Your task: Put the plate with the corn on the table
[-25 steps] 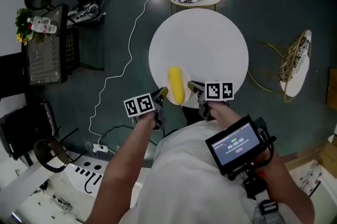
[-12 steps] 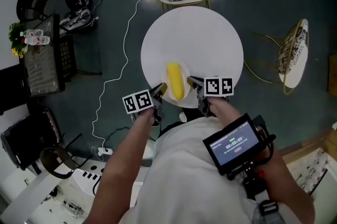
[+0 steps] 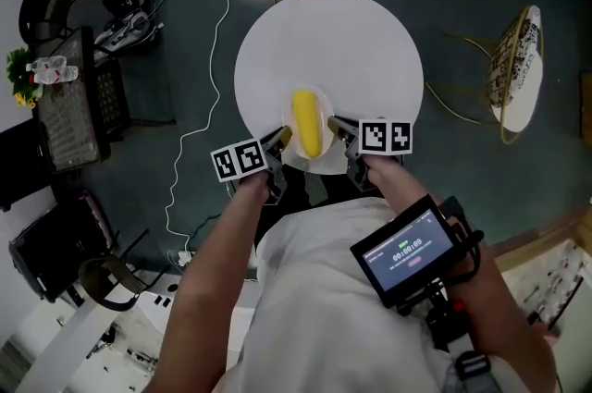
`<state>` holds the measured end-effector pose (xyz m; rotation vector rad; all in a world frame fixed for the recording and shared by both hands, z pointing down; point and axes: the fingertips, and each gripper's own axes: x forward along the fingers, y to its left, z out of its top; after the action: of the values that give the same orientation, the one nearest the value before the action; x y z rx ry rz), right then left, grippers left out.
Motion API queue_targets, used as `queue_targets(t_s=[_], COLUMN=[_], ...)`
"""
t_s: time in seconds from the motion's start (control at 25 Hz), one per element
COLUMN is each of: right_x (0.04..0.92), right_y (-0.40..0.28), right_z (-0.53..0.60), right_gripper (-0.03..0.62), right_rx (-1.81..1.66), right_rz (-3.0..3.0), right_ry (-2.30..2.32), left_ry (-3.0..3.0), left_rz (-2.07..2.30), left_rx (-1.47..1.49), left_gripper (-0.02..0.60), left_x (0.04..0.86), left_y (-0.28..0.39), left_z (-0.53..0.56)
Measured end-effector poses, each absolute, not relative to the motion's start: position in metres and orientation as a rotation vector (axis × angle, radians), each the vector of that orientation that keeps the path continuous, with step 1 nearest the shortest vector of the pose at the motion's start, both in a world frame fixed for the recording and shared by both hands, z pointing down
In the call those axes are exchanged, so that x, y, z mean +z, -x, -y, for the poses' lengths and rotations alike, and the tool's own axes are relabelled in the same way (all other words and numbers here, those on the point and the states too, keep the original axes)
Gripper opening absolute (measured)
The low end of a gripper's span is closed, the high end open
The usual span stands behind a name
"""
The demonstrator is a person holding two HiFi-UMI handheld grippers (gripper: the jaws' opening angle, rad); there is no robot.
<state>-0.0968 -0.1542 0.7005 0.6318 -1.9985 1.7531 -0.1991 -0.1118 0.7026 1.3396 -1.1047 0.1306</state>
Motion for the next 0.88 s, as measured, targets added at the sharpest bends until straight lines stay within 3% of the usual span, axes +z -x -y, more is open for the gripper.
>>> queue_targets(t_s=[0.88], right_x=[0.711], right_y=[0.065], right_z=[0.224], right_gripper=[0.031], right_rx=[1.678], right_rz=[2.026], right_ry=[-0.881], left_ry=[-1.434], left_rz=[1.142], left_rx=[0.321], left_gripper=[0.041], left_x=[0.710], left_y=[0.171], left_z=[0.193])
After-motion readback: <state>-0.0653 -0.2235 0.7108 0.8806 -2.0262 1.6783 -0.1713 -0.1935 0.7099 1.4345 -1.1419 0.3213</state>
